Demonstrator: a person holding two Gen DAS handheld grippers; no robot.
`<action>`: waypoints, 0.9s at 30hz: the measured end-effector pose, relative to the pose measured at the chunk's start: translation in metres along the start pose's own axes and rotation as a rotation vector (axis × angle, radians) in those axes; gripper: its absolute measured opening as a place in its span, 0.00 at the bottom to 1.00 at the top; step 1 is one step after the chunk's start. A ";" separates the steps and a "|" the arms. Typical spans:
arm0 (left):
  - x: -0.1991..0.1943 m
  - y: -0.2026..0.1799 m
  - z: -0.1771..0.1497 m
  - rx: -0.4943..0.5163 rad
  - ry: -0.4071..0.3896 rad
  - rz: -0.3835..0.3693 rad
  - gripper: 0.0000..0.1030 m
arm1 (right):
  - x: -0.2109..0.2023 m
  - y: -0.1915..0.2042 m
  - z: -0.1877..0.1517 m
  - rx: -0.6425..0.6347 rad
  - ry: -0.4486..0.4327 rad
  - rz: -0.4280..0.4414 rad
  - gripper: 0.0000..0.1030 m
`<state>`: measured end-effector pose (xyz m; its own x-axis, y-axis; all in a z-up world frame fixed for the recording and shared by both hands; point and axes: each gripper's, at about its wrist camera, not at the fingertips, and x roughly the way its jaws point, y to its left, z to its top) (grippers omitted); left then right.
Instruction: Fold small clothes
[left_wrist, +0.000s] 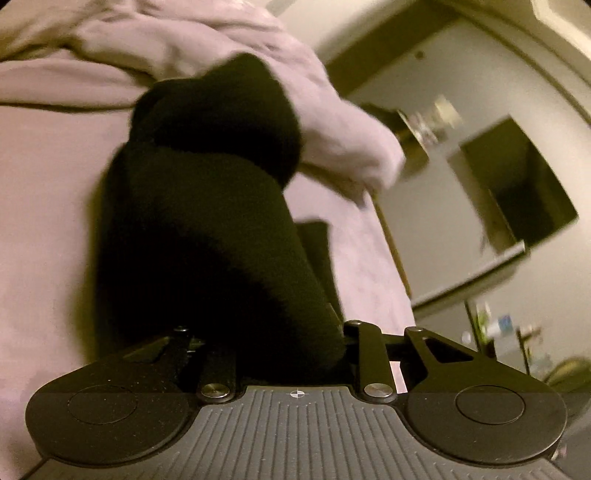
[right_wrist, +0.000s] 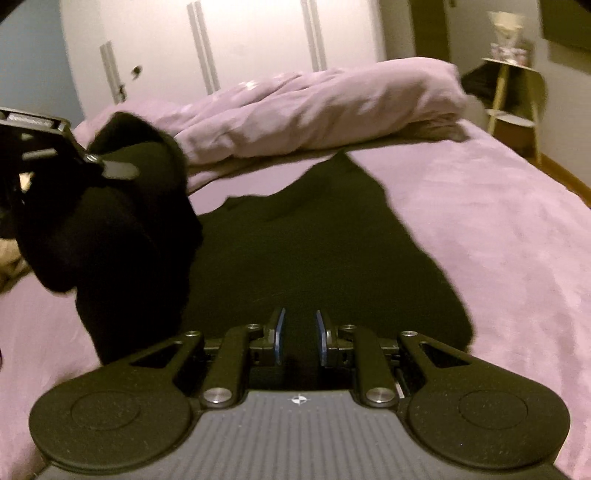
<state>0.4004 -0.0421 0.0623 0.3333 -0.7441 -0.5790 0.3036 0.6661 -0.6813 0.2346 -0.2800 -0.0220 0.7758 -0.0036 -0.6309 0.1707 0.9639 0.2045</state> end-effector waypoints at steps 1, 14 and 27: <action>0.014 -0.014 -0.007 0.046 0.015 0.008 0.27 | -0.002 -0.006 0.000 0.012 -0.003 -0.009 0.17; 0.025 -0.064 -0.081 0.281 0.115 0.091 0.76 | -0.016 -0.061 0.003 0.079 0.016 -0.062 0.22; -0.026 0.024 -0.076 -0.038 -0.008 0.447 0.76 | -0.018 -0.039 0.042 0.111 -0.066 0.091 0.27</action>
<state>0.3307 -0.0104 0.0270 0.4310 -0.3827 -0.8172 0.0947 0.9198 -0.3808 0.2392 -0.3284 0.0125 0.8289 0.0615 -0.5560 0.1609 0.9258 0.3422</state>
